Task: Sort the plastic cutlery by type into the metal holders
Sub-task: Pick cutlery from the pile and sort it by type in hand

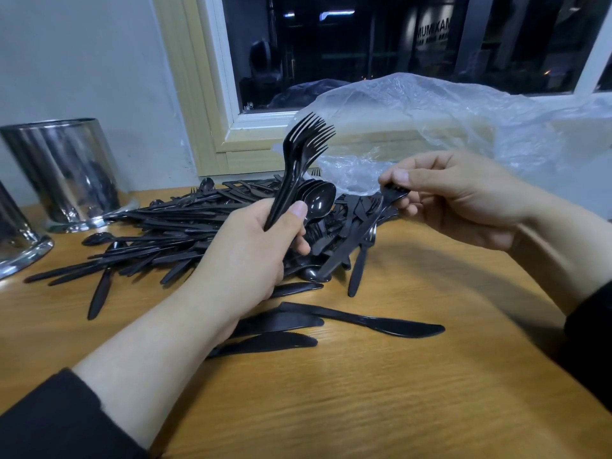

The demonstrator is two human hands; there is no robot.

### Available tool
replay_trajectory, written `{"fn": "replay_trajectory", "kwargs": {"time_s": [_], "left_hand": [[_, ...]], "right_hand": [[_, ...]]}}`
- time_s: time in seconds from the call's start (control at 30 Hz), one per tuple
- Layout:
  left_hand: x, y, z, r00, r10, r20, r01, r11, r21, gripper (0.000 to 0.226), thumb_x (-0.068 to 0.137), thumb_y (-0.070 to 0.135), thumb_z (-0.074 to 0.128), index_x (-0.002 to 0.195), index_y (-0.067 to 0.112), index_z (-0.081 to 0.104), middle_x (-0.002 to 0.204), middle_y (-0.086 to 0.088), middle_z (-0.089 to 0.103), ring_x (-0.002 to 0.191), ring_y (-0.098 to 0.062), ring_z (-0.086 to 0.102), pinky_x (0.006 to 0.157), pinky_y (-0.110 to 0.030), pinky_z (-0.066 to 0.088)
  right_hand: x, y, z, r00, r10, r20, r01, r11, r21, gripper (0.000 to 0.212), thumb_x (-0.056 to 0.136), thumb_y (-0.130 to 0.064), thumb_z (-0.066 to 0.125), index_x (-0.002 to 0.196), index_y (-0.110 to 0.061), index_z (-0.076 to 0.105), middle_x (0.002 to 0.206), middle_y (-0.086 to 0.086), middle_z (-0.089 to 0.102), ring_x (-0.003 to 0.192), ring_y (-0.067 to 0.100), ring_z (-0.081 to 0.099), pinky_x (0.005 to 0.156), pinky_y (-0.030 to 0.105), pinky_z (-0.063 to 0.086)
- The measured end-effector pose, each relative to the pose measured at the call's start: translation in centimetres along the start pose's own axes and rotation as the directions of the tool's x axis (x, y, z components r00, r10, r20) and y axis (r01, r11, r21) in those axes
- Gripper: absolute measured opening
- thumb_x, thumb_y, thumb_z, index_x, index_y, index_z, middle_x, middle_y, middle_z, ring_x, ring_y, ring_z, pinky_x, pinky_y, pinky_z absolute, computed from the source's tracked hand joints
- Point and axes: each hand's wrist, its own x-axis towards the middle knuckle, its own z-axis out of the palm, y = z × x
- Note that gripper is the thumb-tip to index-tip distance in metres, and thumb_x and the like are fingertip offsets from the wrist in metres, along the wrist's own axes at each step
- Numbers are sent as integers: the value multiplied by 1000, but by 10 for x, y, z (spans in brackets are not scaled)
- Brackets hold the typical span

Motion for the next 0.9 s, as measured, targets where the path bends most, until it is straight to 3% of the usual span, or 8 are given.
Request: {"fn": "replay_trajectory", "kwargs": {"time_s": [0.2,0.27,0.37,0.43,0.5,0.57,0.73,0.9], "left_hand": [[-1,1,1,1000,-24,12,24,1000,9,36,103,44,52,81,18,62,81,-10,71,40,-13,34,38,-23,26],[-2,3,1,999,-42,14,42,999,-12,35,102,44,53,81,18,62,88,-14,72,42,-14,33,40,-21,25],[-3,4,1,997,-66,36,67,997,-27,35,103,44,53,82,18,63,85,-11,73,42,-13,32,41,-21,23],[-4,6,2,995,-72,65,73,997,-15,36,103,44,52,85,16,62,76,-7,73,40,-12,31,41,-20,24],[-6,9,3,992,-84,97,84,996,3,40,104,45,49,91,10,62,51,3,62,36,-9,28,39,-20,24],[-8,10,4,988,-82,129,81,997,14,43,104,47,48,94,7,62,42,7,53,33,-8,26,38,-20,23],[-6,7,5,980,-29,198,35,999,-31,42,97,53,52,89,14,64,86,-12,74,41,-16,27,43,-22,20],[-5,3,7,975,-11,221,9,1000,8,25,98,42,60,79,26,65,86,-7,74,42,-16,31,40,-22,25]], "right_hand": [[-3,-2,3,998,21,53,-21,1000,5,30,70,-12,72,99,-2,76,78,6,69,71,12,66,70,18,56],[-3,-2,3,999,-13,39,15,999,-49,31,69,-12,75,98,-4,78,86,10,68,76,14,68,72,19,57],[-2,1,7,992,-124,-4,121,973,-199,27,75,-14,73,99,-1,76,83,12,67,75,20,63,69,24,54],[-2,3,10,973,-231,-20,210,916,-342,24,79,-24,74,92,-5,76,77,10,67,69,22,59,64,27,51],[-2,3,14,944,-331,-8,287,829,-480,21,83,-30,72,83,-9,74,68,5,65,64,19,57,61,27,49],[-2,3,18,927,-375,17,324,774,-544,25,87,-30,70,82,-5,71,66,2,64,61,17,58,60,27,49],[2,8,24,878,-478,-24,368,707,-604,20,88,-30,75,81,-12,69,68,11,67,60,22,60,60,42,50],[6,14,32,844,-527,-100,379,718,-584,25,88,-27,76,87,-4,66,65,8,65,56,19,56,55,38,46]]}}
